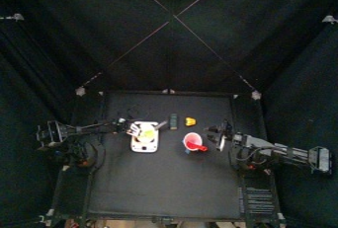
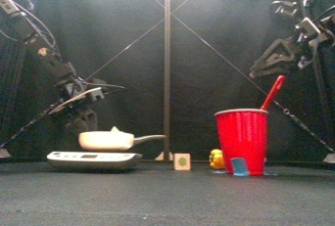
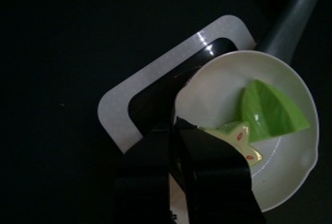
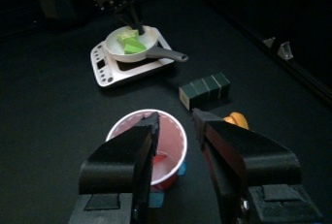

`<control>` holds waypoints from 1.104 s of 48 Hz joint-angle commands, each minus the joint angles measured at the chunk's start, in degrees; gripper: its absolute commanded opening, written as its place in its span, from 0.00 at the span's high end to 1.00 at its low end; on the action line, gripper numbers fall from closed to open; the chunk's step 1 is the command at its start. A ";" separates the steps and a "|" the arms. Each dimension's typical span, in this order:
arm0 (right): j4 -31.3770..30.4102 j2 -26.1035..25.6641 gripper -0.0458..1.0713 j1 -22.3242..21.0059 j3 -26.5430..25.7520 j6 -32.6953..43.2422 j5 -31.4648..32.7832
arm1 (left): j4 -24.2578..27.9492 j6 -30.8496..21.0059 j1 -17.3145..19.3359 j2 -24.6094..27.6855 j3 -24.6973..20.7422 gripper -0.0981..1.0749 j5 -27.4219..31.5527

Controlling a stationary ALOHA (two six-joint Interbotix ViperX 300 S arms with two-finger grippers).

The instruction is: Place pan on stove

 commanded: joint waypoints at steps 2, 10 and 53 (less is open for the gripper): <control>0.09 0.44 0.30 -0.18 -0.62 0.09 -0.18 | -0.26 0.00 0.09 0.26 -0.62 0.48 -0.44; 0.09 0.44 0.30 -0.18 -0.62 0.09 -0.26 | -0.26 0.00 0.00 0.26 -0.70 0.42 -0.44; 0.09 0.44 0.30 -0.18 -0.62 0.09 -0.18 | -0.26 0.09 -0.18 -4.31 -0.62 0.39 -3.08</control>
